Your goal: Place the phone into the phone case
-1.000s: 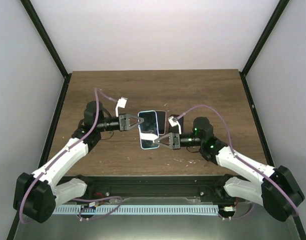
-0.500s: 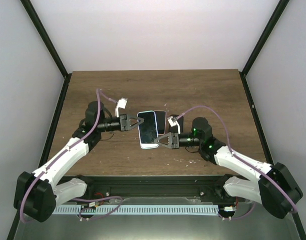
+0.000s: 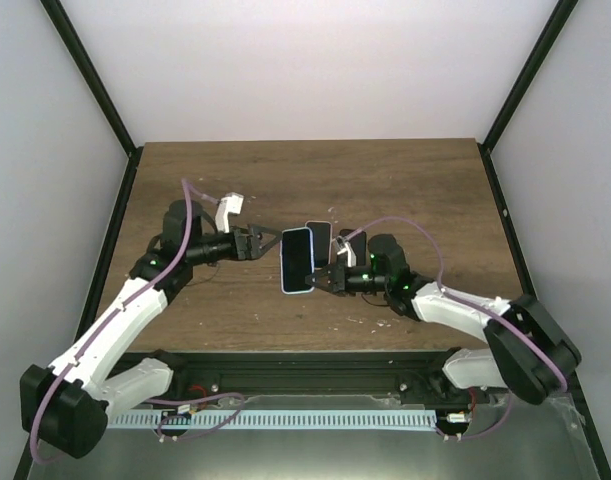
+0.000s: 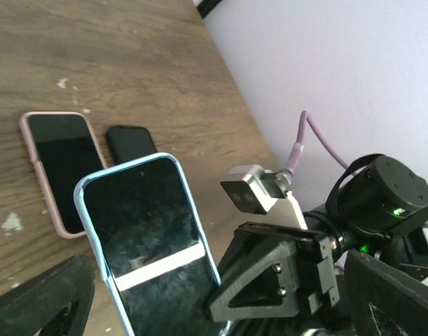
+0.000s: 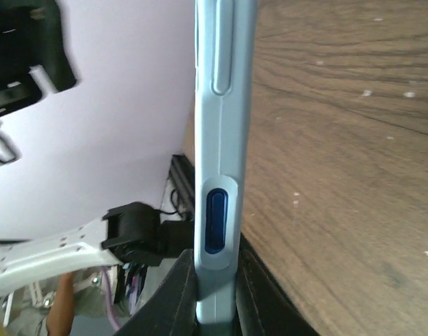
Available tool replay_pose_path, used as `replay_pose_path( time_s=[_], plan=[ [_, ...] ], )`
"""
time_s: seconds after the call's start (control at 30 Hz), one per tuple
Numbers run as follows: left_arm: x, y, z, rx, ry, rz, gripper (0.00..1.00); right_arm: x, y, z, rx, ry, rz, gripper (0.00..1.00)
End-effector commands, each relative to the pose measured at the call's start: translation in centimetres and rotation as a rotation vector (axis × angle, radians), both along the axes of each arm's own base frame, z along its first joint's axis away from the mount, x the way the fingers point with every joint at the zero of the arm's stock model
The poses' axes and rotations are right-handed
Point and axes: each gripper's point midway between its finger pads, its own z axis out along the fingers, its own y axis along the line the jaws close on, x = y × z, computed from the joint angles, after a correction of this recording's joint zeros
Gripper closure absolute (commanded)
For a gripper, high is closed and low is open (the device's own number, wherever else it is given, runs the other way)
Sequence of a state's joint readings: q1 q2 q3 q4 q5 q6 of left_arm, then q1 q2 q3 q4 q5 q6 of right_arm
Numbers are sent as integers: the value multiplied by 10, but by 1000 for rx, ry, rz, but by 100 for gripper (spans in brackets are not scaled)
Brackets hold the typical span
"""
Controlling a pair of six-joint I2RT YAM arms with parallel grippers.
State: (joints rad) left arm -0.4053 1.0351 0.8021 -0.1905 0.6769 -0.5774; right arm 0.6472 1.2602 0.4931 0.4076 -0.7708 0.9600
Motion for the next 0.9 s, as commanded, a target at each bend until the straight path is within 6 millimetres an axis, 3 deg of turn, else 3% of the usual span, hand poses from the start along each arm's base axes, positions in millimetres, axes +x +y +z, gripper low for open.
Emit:
replay_pose_path(
  time_s=[0.0, 0.2, 0.5, 0.57, 0.73, 0.87],
  plan=[
    [5, 26, -9, 154, -15, 122, 0, 30, 13, 10, 5, -38, -54, 99],
    [1, 52, -11, 264, -48, 216, 0, 59, 35, -7, -47, 1, -77, 99],
    [-13, 68, 14, 275, -193, 256, 0, 99, 67, -45, -144, 86, -119, 99],
    [-14, 70, 12, 282, -203, 257, 0, 104, 71, -60, -170, 128, -127, 99],
    [-16, 70, 6, 299, -186, 247, 0, 110, 79, -76, -179, 170, -128, 98],
    [-16, 70, 3, 305, -180, 247, 0, 109, 80, -85, -191, 198, -116, 85]
  ],
)
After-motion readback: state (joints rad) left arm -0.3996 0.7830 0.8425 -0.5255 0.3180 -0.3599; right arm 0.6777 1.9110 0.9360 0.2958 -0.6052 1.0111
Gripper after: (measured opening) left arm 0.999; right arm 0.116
